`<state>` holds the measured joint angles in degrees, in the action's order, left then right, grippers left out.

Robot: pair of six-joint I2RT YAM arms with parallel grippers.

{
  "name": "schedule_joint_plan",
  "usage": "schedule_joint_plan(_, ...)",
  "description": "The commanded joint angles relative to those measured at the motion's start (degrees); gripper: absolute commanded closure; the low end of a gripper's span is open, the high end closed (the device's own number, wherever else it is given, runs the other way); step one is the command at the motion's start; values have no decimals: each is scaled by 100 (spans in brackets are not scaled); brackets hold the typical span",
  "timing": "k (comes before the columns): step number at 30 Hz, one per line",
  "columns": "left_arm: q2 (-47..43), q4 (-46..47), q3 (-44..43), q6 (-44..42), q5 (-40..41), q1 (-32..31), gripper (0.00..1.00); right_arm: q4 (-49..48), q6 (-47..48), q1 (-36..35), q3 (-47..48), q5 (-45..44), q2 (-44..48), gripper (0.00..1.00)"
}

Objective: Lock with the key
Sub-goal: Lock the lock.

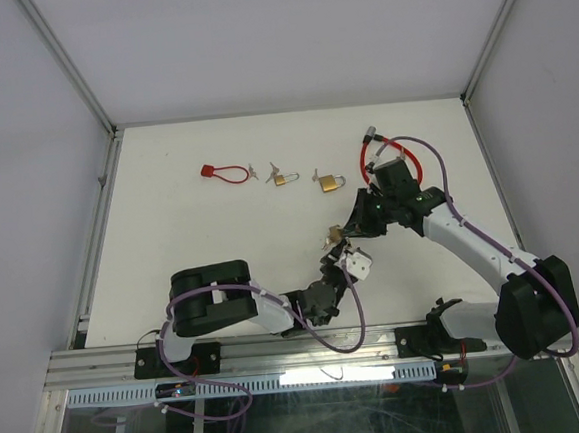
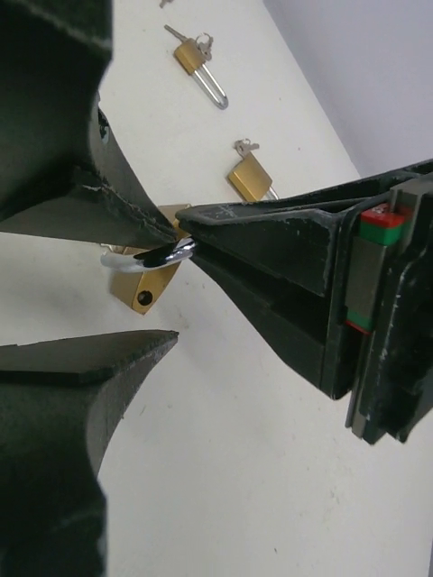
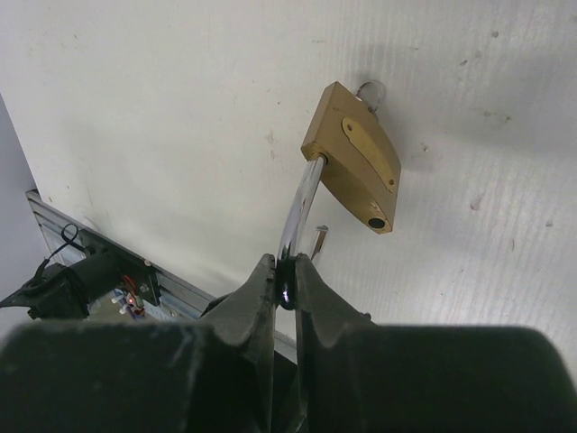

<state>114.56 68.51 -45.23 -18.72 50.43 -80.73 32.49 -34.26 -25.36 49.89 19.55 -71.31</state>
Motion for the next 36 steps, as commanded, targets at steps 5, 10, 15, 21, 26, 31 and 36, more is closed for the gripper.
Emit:
schedule_joint_plan(5,-651,917,903,404,-1293,-129,49,-1009,1467,11,-86,275,232,100)
schedule_joint_plan(10,-1655,852,2150,599,-2499,10,26,-1152,3194,276,-4,1046,344,100)
schedule_joint_plan(15,-2772,-136,2698,1053,-4466,810,24,-639,4704,546,318,1896,472,100)
schedule_joint_plan(21,-3115,-372,2877,464,-5592,1471,21,166,6876,615,502,2507,388,100)
schedule_joint_plan(26,-2738,39,2791,159,-5955,1810,21,364,7917,620,603,2882,431,100)
schedule_joint_plan(31,-2058,219,2329,593,-5699,2109,27,591,8117,609,851,3205,271,100)
schedule_joint_plan(36,-1214,942,2003,1226,-5884,2228,22,335,7992,595,675,3337,273,100)
